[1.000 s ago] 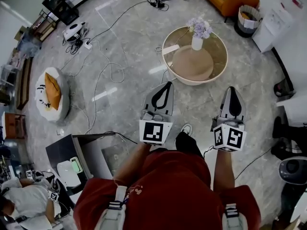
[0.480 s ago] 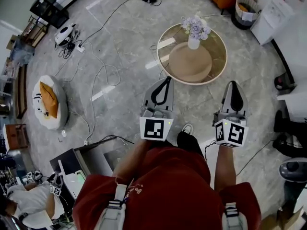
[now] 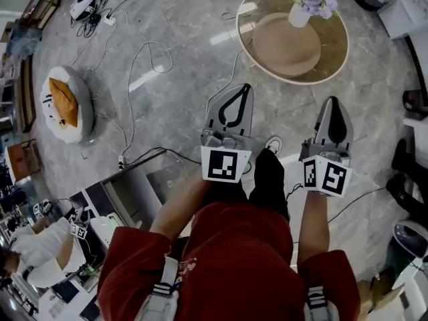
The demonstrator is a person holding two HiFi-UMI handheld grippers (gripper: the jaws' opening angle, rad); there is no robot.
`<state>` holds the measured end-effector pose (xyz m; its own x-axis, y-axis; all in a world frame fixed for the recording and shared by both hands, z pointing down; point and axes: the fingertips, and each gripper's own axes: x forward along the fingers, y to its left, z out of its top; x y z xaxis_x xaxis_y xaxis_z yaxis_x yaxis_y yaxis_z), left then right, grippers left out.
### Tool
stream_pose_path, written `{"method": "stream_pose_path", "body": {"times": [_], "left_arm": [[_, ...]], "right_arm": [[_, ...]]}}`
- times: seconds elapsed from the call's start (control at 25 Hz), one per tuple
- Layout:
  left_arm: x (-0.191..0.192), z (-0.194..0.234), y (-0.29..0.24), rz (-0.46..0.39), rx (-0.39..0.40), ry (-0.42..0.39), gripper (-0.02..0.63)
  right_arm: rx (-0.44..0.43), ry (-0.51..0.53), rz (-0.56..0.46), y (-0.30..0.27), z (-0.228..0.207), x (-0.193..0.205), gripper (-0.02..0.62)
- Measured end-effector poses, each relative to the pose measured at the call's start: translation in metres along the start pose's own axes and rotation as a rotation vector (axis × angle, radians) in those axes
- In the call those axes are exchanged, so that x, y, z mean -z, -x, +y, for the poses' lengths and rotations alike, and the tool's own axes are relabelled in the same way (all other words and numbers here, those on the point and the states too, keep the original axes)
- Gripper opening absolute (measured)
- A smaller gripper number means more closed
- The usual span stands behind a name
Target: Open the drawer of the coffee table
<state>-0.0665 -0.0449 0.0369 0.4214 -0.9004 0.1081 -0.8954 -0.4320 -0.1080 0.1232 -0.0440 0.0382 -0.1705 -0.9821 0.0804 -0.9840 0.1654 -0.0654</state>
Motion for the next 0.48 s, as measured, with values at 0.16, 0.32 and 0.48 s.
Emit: {"method": "stream_pose_path", "body": {"times": [0.16, 0.32, 0.48], "left_arm": [[0.059, 0.009, 0.001, -0.081, -0.003, -0.035, 0.014], [0.155, 0.021, 0.006, -0.061, -0.04, -0.029, 0.014], [0.27, 0.031, -0.003, -0.09, -0.024, -0.053, 0.014]], "right_arm": [[-0.073, 0.004, 0.028, -0.011, 0.023, 0.072, 0.025], [-0.114, 0.054, 0.041, -0.013, 0.04, 0.156, 0.025], [-0.218, 0.135, 0.062, -0.02, 0.051, 0.271, 0.025]]}}
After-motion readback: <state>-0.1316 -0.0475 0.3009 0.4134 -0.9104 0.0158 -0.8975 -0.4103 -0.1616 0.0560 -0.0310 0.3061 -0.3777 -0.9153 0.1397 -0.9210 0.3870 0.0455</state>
